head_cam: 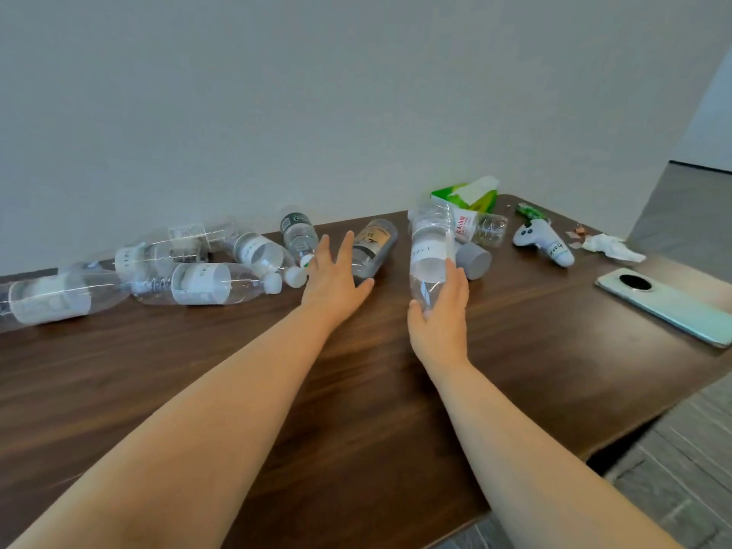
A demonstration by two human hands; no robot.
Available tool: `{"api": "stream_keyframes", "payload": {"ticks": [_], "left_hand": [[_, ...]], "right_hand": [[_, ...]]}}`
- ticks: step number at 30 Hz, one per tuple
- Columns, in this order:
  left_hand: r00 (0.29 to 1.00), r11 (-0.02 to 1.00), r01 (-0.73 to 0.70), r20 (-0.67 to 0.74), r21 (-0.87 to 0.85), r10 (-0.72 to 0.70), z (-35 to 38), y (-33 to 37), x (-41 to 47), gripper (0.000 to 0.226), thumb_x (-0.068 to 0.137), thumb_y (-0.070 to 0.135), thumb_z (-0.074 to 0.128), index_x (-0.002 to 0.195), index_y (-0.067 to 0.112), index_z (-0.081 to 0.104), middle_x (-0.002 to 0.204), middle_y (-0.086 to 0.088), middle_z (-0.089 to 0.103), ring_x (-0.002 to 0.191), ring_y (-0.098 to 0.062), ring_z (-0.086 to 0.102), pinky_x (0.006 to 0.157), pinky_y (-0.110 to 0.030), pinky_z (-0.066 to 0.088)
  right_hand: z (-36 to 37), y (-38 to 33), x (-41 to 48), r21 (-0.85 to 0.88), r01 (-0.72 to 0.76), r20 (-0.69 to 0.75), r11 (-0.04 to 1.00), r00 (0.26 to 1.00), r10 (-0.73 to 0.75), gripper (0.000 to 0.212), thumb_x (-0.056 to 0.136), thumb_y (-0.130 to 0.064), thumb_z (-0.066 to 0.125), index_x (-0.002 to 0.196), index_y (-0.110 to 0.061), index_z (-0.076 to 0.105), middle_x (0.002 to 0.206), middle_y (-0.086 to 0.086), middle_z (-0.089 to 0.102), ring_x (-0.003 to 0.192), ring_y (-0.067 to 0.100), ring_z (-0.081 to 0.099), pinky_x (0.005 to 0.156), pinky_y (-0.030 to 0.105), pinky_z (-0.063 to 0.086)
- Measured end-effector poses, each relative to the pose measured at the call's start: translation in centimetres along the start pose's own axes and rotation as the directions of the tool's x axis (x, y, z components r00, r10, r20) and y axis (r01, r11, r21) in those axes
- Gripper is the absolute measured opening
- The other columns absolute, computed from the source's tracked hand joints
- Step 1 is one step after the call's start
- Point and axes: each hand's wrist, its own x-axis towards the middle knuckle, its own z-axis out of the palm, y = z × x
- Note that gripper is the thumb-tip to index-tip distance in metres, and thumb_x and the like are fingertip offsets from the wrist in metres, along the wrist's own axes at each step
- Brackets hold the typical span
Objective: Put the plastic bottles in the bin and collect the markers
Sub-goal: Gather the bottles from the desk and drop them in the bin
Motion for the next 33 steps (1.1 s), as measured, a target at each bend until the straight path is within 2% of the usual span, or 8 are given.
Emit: {"api": "stream_keyframes", "payload": {"ticks": [5, 8, 10, 14, 20, 25, 28, 33], "left_hand": [[0.99, 0.995, 0.004, 0.138, 0.102, -0.018, 1.7, 0.5, 2.0, 0.086, 0.087, 0.046, 0.056, 0.149, 0.027, 0.0, 0.157, -0.014, -0.005, 0.138, -0.043, 0.022, 0.112, -0.048, 0.027], [0.996, 0.992, 0.018, 0.084, 0.121, -0.028, 2.5, 0.3, 1.8, 0.075, 0.09, 0.035, 0.055, 0.148, 0.026, 0.008, 0.154, -0.012, 0.005, 0.124, -0.041, 0.044, 0.1, -0.047, 0.04], [0.999, 0.995, 0.029, 0.039, 0.091, -0.033, 2.8, 0.2, 1.3, 0.07, 0.092, 0.03, 0.052, 0.147, 0.024, 0.01, 0.152, -0.014, 0.009, 0.118, -0.04, 0.049, 0.097, -0.047, 0.043], [1.0, 1.0, 0.002, -0.012, 0.014, -0.002, 2.4, -0.3, -0.4, 0.068, 0.093, 0.027, 0.051, 0.148, 0.023, 0.011, 0.154, -0.014, 0.006, 0.125, -0.038, 0.043, 0.102, -0.049, 0.041], [0.962, 0.984, -0.146, -0.246, -0.1, 0.118, -1.0, -1.3, -3.3, 0.068, 0.093, 0.021, 0.053, 0.149, 0.02, 0.014, 0.155, -0.014, 0.004, 0.139, -0.033, 0.028, 0.109, -0.041, 0.035], [0.919, 0.974, -0.199, -0.368, -0.112, 0.145, -5.2, -3.3, -6.3, 0.073, 0.092, 0.018, 0.054, 0.149, 0.023, 0.008, 0.157, -0.01, 0.003, 0.143, -0.028, 0.019, 0.109, -0.04, 0.033], [0.885, 0.975, -0.199, -0.444, -0.097, 0.136, -8.1, -5.7, -8.5, 0.074, 0.091, 0.019, 0.056, 0.149, 0.02, 0.009, 0.157, -0.012, 0.004, 0.143, -0.027, 0.021, 0.108, -0.038, 0.033], [0.83, 0.994, -0.086, -0.556, -0.071, 0.033, -14.3, -11.7, -13.5, 0.073, 0.091, 0.022, 0.056, 0.148, 0.019, 0.012, 0.156, -0.009, 0.005, 0.136, -0.028, 0.034, 0.102, -0.041, 0.044]], "right_hand": [[-0.1, 0.6, 0.3, 0.118, -0.056, -0.037, 0.991, 0.997, 0.061, 0.074, 0.091, -0.01, 0.055, 0.149, -0.02, 0.01, 0.158, 0.004, 0.007, 0.143, 0.022, 0.022, 0.109, 0.032, 0.033], [-0.2, 0.8, 0.4, 0.146, -0.06, -0.025, 0.987, 0.998, 0.064, 0.074, 0.091, -0.01, 0.055, 0.149, -0.02, 0.011, 0.157, 0.003, 0.008, 0.143, 0.021, 0.022, 0.104, 0.025, 0.031], [-0.2, 0.8, 0.4, 0.168, -0.056, -0.017, 0.984, 0.998, 0.06, 0.074, 0.091, -0.009, 0.055, 0.149, -0.02, 0.011, 0.157, 0.002, 0.009, 0.143, 0.02, 0.023, 0.101, 0.022, 0.03], [-0.2, 0.5, 0.3, 0.168, -0.044, -0.027, 0.985, 0.998, 0.049, 0.074, 0.09, -0.01, 0.056, 0.149, -0.021, 0.012, 0.157, 0.003, 0.011, 0.141, 0.02, 0.025, 0.1, 0.022, 0.031], [-0.5, -0.8, -0.4, 0.126, -0.035, 0.0, 0.991, 0.999, 0.035, 0.074, 0.091, -0.012, 0.056, 0.149, -0.023, 0.012, 0.157, 0.0, 0.01, 0.141, 0.021, 0.028, 0.106, 0.03, 0.034], [0.6, -4.0, -1.9, 0.162, -0.016, 0.036, 0.987, 0.999, 0.01, 0.072, 0.09, -0.012, 0.057, 0.148, -0.023, 0.017, 0.155, 0.0, 0.018, 0.139, 0.019, 0.03, 0.097, 0.019, 0.03], [3.2, -7.3, -3.7, 0.202, 0.051, 0.083, 0.978, 0.994, -0.069, 0.071, 0.089, -0.014, 0.059, 0.147, -0.023, 0.019, 0.154, 0.001, 0.021, 0.137, 0.017, 0.033, 0.091, 0.011, 0.029], [9.5, -13.7, -8.4, 0.291, 0.196, 0.265, 0.937, 0.924, -0.275, 0.068, 0.09, -0.021, 0.059, 0.146, -0.022, 0.021, 0.151, 0.001, 0.027, 0.131, 0.016, 0.039, 0.091, 0.02, 0.036]]}}
